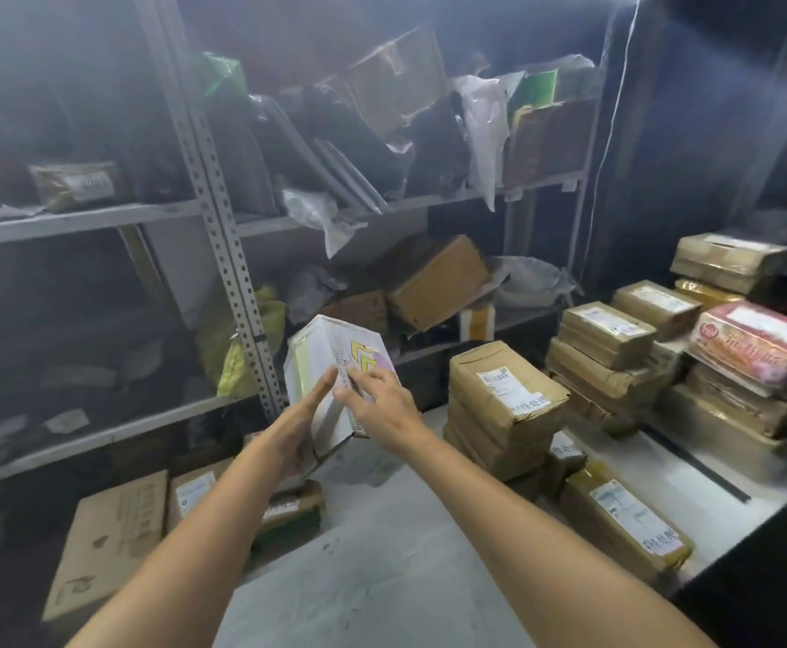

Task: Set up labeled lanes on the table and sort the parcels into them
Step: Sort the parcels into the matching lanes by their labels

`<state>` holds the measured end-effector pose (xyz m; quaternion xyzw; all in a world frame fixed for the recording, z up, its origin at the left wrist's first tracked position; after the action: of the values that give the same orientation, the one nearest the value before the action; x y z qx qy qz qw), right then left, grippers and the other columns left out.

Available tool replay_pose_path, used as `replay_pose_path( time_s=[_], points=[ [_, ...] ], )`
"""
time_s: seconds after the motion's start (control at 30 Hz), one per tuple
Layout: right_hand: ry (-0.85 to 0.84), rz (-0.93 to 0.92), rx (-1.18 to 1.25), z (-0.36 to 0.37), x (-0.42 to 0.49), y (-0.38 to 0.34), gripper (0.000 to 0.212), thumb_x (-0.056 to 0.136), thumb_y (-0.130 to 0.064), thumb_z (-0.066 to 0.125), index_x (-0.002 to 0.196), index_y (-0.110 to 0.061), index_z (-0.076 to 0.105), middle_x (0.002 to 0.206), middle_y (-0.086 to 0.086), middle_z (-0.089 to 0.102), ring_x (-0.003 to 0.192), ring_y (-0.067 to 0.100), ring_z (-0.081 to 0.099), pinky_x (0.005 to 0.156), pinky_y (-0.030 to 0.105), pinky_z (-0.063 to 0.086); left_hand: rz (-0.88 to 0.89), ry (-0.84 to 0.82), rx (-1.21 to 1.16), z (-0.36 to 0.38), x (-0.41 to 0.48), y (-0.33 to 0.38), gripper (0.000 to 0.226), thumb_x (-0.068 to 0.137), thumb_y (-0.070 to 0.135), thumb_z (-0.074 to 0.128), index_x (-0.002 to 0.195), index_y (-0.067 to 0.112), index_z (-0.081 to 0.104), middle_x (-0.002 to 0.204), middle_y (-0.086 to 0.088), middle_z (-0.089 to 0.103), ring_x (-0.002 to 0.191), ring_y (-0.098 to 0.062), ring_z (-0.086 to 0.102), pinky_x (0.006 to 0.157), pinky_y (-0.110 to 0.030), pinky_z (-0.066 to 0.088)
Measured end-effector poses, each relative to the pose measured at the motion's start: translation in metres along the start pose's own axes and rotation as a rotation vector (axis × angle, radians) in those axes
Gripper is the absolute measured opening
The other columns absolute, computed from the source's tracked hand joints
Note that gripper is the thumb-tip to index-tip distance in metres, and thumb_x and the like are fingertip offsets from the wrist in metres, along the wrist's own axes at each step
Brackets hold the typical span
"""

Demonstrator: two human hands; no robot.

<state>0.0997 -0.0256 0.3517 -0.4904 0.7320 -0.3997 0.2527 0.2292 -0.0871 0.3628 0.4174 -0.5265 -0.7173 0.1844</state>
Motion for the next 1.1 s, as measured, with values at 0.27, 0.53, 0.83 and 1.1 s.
replay_pose_path(
  time_s=[0.27,0.53,0.83,1.1],
  points=[
    [-0.069,-0.039,-0.015,0.008,0.009,-0.023,0.052,0.089,-0.065,0.039,0.132,-0.043,0.059,0.147,-0.014,0.045,0.135,0.019,0.032,0.109,0.050,0.022,-0.013,0.215,0.100,-0.045,0.014,-0.002,0.103,0.060,0.071,0.082,0.144,0.026,0.043,0.139,-0.009,0.058,0.121,-0.036,0.057,0.097,-0.055,0.048],
    [0.040,0.218,0.470,-0.005,0.037,-0.012,0.051,0.103,-0.052,0.042,0.139,-0.020,0.058,0.145,0.002,0.056,0.130,0.020,0.051,0.098,0.029,0.036,0.034,0.144,-0.052,-0.083,0.000,0.013,0.073,0.072,0.059,0.076,0.132,0.022,0.057,0.111,-0.011,0.075,0.103,-0.034,0.071,0.093,-0.054,0.054],
    [-0.212,0.350,0.615,0.034,0.036,-0.023,0.037,0.098,-0.058,0.046,0.102,-0.032,0.072,0.088,-0.006,0.078,0.096,0.020,0.066,0.098,0.042,0.044,0.045,0.101,-0.149,-0.106,-0.005,0.012,0.047,0.093,0.051,0.053,0.125,0.018,0.064,0.113,-0.012,0.074,0.093,-0.028,0.073,0.082,-0.042,0.052],
    [0.021,0.163,0.209,0.044,0.045,-0.040,0.068,0.062,-0.075,0.067,0.125,-0.053,0.057,0.127,-0.005,0.061,0.107,0.026,0.063,0.097,0.050,0.051,0.011,0.368,0.159,-0.113,-0.008,0.024,0.068,0.087,0.053,0.069,0.141,0.025,0.039,0.130,-0.001,0.060,0.107,-0.024,0.057,0.095,-0.047,0.046]
  ],
)
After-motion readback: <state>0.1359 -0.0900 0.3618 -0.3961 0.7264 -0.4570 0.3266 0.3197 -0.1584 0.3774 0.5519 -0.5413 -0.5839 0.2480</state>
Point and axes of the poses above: each hand's wrist, its own x-axis towards the middle knuckle, its own z-axis out of the palm, y = z × x, the point moved 1 cm from there along x, towards the middle knuckle
